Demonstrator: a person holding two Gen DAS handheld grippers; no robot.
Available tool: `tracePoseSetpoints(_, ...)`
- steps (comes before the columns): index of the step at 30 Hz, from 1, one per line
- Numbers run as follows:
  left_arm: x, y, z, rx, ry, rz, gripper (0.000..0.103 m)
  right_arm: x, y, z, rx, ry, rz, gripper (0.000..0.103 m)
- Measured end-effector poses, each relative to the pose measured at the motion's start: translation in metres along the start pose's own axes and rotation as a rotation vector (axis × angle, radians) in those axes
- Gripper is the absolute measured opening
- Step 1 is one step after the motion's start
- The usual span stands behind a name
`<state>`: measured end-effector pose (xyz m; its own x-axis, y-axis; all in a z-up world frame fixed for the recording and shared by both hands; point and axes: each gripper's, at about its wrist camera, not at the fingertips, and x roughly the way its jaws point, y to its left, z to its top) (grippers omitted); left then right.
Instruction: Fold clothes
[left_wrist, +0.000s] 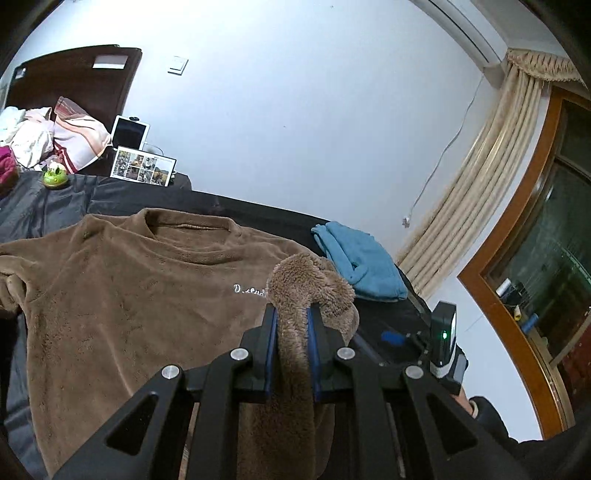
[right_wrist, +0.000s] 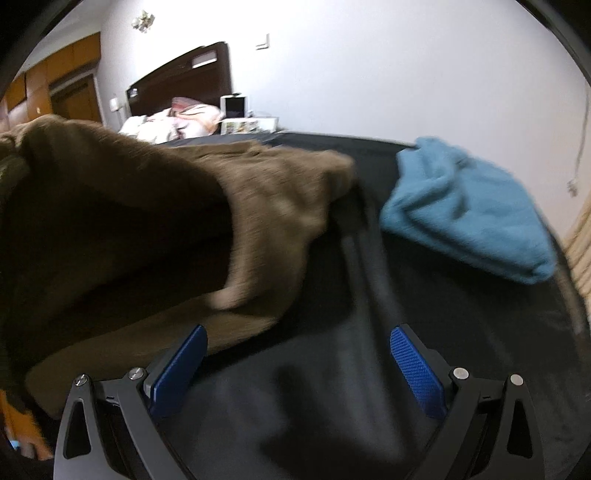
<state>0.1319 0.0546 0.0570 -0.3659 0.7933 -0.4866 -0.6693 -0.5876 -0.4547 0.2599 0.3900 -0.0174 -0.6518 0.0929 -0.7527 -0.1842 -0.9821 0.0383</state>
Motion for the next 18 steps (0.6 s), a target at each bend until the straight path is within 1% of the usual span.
tracePoseSetpoints(2, 0.003, 0.002, 0.001, -0.004, 0.001, -0.008, 0.017, 0.001, 0.014, -0.004, 0.002, 0.018, 0.055, 0.101)
tracePoseSetpoints(8, 0.005, 0.005, 0.001, -0.005, -0.001, -0.020, 0.017, -0.008, 0.081, -0.017, -0.113, 0.036, 0.193, 0.101)
tracePoseSetpoints(10, 0.004, 0.006, 0.001, -0.006, -0.003, -0.024, 0.017, -0.005, 0.102, -0.023, -0.142, 0.065, 0.228, 0.101)
tracePoseSetpoints(13, -0.001, 0.007, 0.000, -0.006, -0.014, -0.023, 0.017, 0.001, 0.117, -0.031, -0.143, 0.095, 0.236, 0.101)
tracePoseSetpoints(18, -0.007, 0.012, 0.000, -0.021, -0.032, -0.016, 0.017, -0.004, 0.112, -0.040, -0.073, 0.086, 0.198, 0.101)
